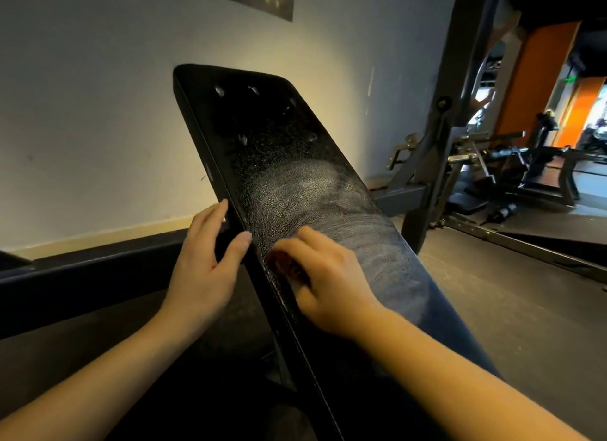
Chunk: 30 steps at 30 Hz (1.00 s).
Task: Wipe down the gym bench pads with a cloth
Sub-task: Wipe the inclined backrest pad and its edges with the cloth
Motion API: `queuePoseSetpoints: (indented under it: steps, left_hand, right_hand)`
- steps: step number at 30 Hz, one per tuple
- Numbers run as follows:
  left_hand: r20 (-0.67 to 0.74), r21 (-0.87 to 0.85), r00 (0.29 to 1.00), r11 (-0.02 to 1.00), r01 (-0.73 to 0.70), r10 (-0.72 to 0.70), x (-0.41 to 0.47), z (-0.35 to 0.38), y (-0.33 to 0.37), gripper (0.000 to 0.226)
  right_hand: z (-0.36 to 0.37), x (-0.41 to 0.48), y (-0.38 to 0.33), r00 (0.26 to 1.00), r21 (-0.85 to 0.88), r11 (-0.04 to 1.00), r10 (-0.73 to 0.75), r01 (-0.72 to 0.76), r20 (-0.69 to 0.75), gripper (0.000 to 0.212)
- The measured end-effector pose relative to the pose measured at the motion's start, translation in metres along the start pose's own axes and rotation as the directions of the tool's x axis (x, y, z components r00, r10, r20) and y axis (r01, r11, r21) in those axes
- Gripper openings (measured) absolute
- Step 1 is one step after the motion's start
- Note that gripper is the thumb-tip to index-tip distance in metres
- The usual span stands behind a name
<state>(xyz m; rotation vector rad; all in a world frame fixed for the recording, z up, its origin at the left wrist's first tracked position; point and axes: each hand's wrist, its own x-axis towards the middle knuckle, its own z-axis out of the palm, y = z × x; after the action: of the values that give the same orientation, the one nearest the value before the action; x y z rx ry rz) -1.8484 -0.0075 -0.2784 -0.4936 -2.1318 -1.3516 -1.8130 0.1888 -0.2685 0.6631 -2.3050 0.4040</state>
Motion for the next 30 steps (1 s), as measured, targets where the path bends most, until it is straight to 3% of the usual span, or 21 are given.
queuePoseSetpoints:
  steps: [1, 2, 4, 6, 7, 9, 11, 13, 14, 16, 18, 19, 20, 21, 22, 24, 25, 26, 28, 30]
  left_hand:
    - [-0.007, 0.016, 1.000, 1.000, 0.000, 0.000, 0.011, -0.001, -0.003, 0.064]
    - [-0.006, 0.037, 1.000, 0.999, 0.003, -0.003, 0.021, -0.003, -0.005, 0.062]
    - [0.000, 0.096, 1.000, 0.995, -0.008, 0.008, 0.039, -0.006, -0.007, 0.063]
    - [0.014, 0.123, 1.000, 0.992, -0.024, 0.022, 0.049, -0.008, -0.008, 0.064]
    - [0.026, 0.111, 0.999, 0.993, -0.026, 0.023, 0.051, -0.009, -0.008, 0.064]
    - [0.023, 0.055, 0.999, 0.998, -0.024, 0.023, 0.051, -0.008, -0.011, 0.064]
    - [-0.011, 0.005, 0.999, 0.999, -0.040, 0.040, 0.052, -0.006, -0.015, 0.065]
    - [-0.042, -0.028, 0.997, 0.997, -0.066, 0.064, 0.054, -0.004, -0.018, 0.065]
    - [-0.048, -0.050, 0.997, 0.997, -0.062, 0.060, 0.056, -0.003, -0.018, 0.064]
    - [-0.037, -0.099, 0.999, 0.995, -0.033, 0.029, 0.057, -0.002, -0.018, 0.064]
    - [-0.023, -0.131, 1.000, 0.991, -0.013, 0.010, 0.057, -0.001, -0.018, 0.064]
    - [-0.020, -0.138, 1.000, 0.990, -0.013, 0.010, 0.056, -0.001, -0.019, 0.064]
    - [-0.020, -0.140, 1.000, 0.990, -0.018, 0.016, 0.056, -0.001, -0.020, 0.064]
    - [-0.022, -0.137, 1.000, 0.990, -0.023, 0.020, 0.057, -0.001, -0.020, 0.064]
    - [-0.023, -0.132, 1.000, 0.991, -0.024, 0.022, 0.057, -0.002, -0.021, 0.066]
    - [-0.028, -0.109, 0.999, 0.993, -0.041, 0.038, 0.057, -0.002, -0.021, 0.070]
    - [-0.033, -0.096, 0.998, 0.994, -0.054, 0.051, 0.058, -0.002, -0.022, 0.071]
    - [-0.040, -0.095, 0.998, 0.994, -0.057, 0.053, 0.058, -0.002, -0.023, 0.069]
    - [-0.045, -0.121, 0.998, 0.992, -0.046, 0.041, 0.058, -0.001, -0.023, 0.065]
    - [-0.048, -0.144, 0.998, 0.989, -0.045, 0.038, 0.056, 0.001, -0.021, 0.063]
  right_hand:
    - [-0.003, 0.000, 0.004, 0.996, -0.013, 0.996, -0.086, 0.087, 0.028, 0.033]
    - [-0.009, 0.007, 0.020, 0.998, -0.036, 0.998, -0.060, 0.061, 0.006, 0.032]
    - [-0.020, 0.028, 0.072, 0.963, -0.119, 0.960, 0.239, -0.253, -0.123, 0.024]
    - [-0.031, 0.043, 0.115, 0.801, -0.166, 0.788, 0.556, -0.593, -0.220, 0.020]
    - [-0.031, 0.049, 0.115, 0.752, -0.181, 0.733, 0.611, -0.655, -0.248, 0.020]
    - [-0.019, 0.061, 0.078, 0.832, -0.166, 0.821, 0.509, -0.546, -0.219, 0.017]
    - [-0.002, 0.057, 0.026, 0.976, -0.049, 0.978, 0.196, -0.201, -0.099, 0.021]
    - [0.006, 0.049, 0.003, 0.992, -0.017, 0.993, -0.119, 0.120, 0.035, 0.029]
    - [0.001, 0.055, 0.012, 0.989, -0.033, 0.989, -0.142, 0.144, 0.039, 0.029]
    - [-0.008, 0.072, 0.058, 0.989, -0.108, 0.986, 0.122, -0.131, -0.084, 0.023]
    - [-0.022, 0.088, 0.113, 0.837, -0.184, 0.821, 0.504, -0.541, -0.211, 0.020]
    - [-0.026, 0.093, 0.124, 0.746, -0.193, 0.724, 0.615, -0.663, -0.255, 0.020]
    - [-0.023, 0.098, 0.118, 0.730, -0.198, 0.706, 0.628, -0.680, -0.271, 0.019]
    - [-0.016, 0.103, 0.100, 0.773, -0.182, 0.755, 0.584, -0.630, -0.249, 0.017]
    - [-0.006, 0.104, 0.074, 0.857, -0.140, 0.851, 0.478, -0.506, -0.192, 0.017]
    - [0.010, 0.091, 0.018, 0.992, -0.011, 0.994, 0.110, -0.111, -0.059, 0.022]
    - [0.013, 0.084, 0.007, 0.999, 0.019, 0.999, -0.049, 0.049, -0.014, 0.024]
    - [0.009, 0.085, 0.012, 0.993, 0.010, 0.993, -0.118, 0.118, -0.010, 0.025]
    - [-0.001, 0.100, 0.056, 0.992, -0.064, 0.995, 0.076, -0.082, -0.103, 0.021]
    - [-0.013, 0.118, 0.113, 0.899, -0.148, 0.890, 0.411, -0.432, -0.154, 0.020]
